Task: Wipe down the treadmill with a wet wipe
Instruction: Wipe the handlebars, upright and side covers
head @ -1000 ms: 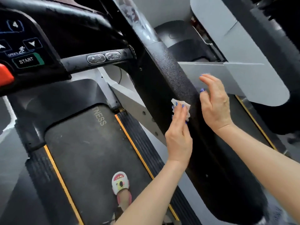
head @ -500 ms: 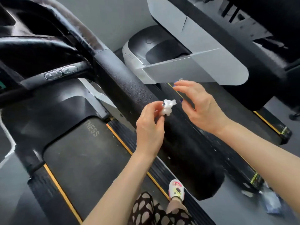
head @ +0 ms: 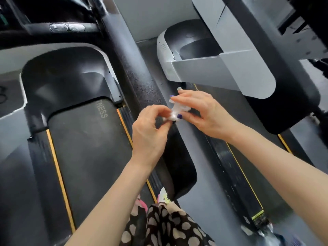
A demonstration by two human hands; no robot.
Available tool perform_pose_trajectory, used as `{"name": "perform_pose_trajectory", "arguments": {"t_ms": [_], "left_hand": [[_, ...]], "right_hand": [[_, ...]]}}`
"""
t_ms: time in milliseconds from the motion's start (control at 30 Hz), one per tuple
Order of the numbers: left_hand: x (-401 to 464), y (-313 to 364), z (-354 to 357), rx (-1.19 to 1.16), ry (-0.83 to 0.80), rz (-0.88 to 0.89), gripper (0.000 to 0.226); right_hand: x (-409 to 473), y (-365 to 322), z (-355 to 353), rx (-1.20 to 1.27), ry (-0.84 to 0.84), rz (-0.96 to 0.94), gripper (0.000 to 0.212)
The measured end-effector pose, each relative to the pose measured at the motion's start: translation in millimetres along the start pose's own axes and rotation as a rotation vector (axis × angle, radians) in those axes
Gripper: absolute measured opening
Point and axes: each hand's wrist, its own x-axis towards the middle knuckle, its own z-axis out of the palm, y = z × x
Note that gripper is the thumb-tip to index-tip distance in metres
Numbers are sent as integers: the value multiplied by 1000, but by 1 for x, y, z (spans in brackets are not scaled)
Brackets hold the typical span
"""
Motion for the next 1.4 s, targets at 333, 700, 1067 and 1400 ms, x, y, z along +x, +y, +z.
{"name": "perform_pose_trajectory", "arguments": {"t_ms": [333, 700, 1067, 1400], "left_hand": [[-29, -21, -24, 5, 90, 7, 29], [-91, -32, -10, 69, 83, 56, 41], [-133, -53, 47, 313, 345, 82, 22], [-174, -37, 125, 573, 532, -82, 49]], "right_hand": [[11, -22, 21, -65, -49, -1, 15], [44, -33, 20, -324, -103, -245, 18], [44, 28, 56, -82, -10, -841, 15], [-64, 98, 66, 365, 272, -804, 12]]}}
